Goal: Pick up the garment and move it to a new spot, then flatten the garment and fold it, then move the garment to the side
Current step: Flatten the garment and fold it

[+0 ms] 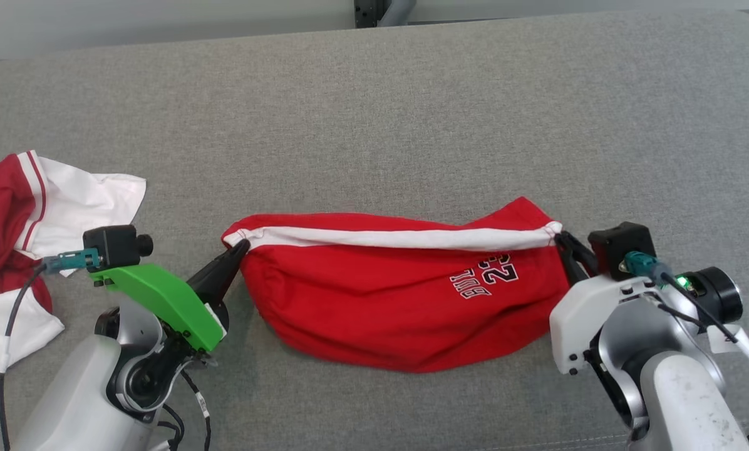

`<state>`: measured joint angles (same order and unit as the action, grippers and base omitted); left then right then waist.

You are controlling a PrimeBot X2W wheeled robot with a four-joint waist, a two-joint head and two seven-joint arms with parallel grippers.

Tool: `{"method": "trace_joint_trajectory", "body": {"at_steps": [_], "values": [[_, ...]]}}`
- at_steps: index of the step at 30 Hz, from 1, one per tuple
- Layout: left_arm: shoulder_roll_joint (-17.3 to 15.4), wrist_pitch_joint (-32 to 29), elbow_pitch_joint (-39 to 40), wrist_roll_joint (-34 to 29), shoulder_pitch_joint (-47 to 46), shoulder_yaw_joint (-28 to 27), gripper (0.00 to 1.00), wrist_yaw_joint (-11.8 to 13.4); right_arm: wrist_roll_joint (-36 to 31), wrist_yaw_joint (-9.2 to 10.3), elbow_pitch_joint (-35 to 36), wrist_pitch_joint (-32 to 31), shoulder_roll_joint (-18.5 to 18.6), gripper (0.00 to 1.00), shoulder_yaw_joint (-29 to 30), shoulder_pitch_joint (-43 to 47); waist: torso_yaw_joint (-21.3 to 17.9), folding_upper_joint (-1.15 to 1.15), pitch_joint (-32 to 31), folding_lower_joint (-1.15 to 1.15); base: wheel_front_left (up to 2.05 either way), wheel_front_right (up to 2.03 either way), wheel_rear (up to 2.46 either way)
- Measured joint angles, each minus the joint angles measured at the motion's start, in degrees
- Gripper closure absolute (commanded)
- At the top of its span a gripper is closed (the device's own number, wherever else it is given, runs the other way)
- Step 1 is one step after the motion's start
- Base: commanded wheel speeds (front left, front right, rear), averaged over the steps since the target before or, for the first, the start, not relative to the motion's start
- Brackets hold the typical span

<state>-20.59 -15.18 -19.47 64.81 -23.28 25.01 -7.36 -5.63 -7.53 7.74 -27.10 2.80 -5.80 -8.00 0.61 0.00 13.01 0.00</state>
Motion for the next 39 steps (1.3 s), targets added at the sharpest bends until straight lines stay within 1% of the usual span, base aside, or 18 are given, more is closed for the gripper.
{"method": "trace_joint_trajectory", "body": {"at_steps": [4,8,12,13,17,20,23,28,29,31,33,35,38,39], "values": [[-1.9,1.2,4.3,0.9,-0.1,0.8,1.00,0.0,2.7,0.00,0.5,1.9,0.0,1.00,2.7,-2.6,0.0,0.00,-1.3,0.00,0.00,0.00,0.00],[-5.3,1.1,11.8,3.8,-1.8,0.9,1.00,0.0,10.6,0.00,0.6,3.4,0.0,1.00,6.6,-7.2,0.0,0.00,-3.2,0.00,0.00,0.00,0.00],[-8.7,-0.7,19.8,10.2,-4.4,-2.1,1.00,0.0,15.2,0.00,1.3,5.4,0.0,1.00,8.3,-13.8,0.0,0.00,-5.1,0.00,0.00,0.00,0.00],[-10.0,-1.4,22.6,13.3,-6.1,-4.8,1.00,0.0,16.3,0.00,1.6,5.8,0.8,1.00,8.7,-16.9,-0.1,0.00,-5.9,0.00,0.00,0.00,0.00],[-12.3,-4.7,27.4,18.2,-9.4,-7.7,1.00,0.0,20.1,0.00,1.6,4.5,2.5,1.00,8.4,-21.8,-0.5,0.00,-6.7,0.00,0.00,0.00,0.00],[-14.3,-7.1,30.1,19.8,-12.1,-9.0,1.00,0.3,22.6,-0.01,1.6,3.1,3.8,1.00,8.7,-25.3,-0.9,0.00,-6.8,0.00,0.00,0.00,0.00],[-15.2,-9.2,32.0,21.4,-15.1,-9.7,1.00,1.5,23.7,0.00,2.4,1.7,5.4,1.00,9.7,-28.4,-1.2,0.00,-6.7,0.00,0.00,0.00,0.00],[-16.3,-12.7,33.4,22.1,-20.9,-9.6,1.00,3.7,23.9,0.00,3.6,-1.2,7.8,1.00,9.7,-33.4,-1.9,0.00,-6.3,0.00,0.00,0.00,0.00],[-16.4,-13.2,33.5,22.0,-22.2,-9.4,1.00,3.5,23.1,0.00,3.5,-1.3,8.2,1.00,9.3,-34.7,-2.1,0.00,-6.0,0.00,0.00,0.00,0.00],[-17.3,-13.7,33.1,20.1,-24.9,-9.1,1.00,2.4,20.3,0.00,2.5,-1.1,8.8,1.00,8.3,-37.8,-2.5,0.00,-5.4,0.00,0.00,0.00,0.00],[-17.6,-13.2,31.6,18.3,-27.2,-9.0,1.00,1.6,17.9,0.00,0.3,-0.4,7.6,1.00,7.1,-41.0,-3.0,0.00,-4.5,0.00,0.00,0.00,0.00],[-18.3,-12.3,29.5,14.6,-29.3,-8.2,1.00,0.7,15.1,0.00,-2.8,0.4,5.1,1.00,5.6,-44.2,-3.5,0.00,-3.3,0.00,0.00,0.00,0.00],[-18.7,-8.9,25.4,9.1,-32.7,-7.5,1.00,0.2,10.8,0.00,-7.9,3.0,1.8,1.00,4.9,-49.3,-4.2,0.00,-0.9,0.00,0.00,0.00,0.00],[-18.7,-7.9,24.1,8.7,-34.0,-7.2,1.00,0.1,8.9,0.00,-9.4,4.2,1.1,1.00,5.3,-51.1,-4.4,0.00,0.0,0.00,0.00,0.00,0.00]]}}
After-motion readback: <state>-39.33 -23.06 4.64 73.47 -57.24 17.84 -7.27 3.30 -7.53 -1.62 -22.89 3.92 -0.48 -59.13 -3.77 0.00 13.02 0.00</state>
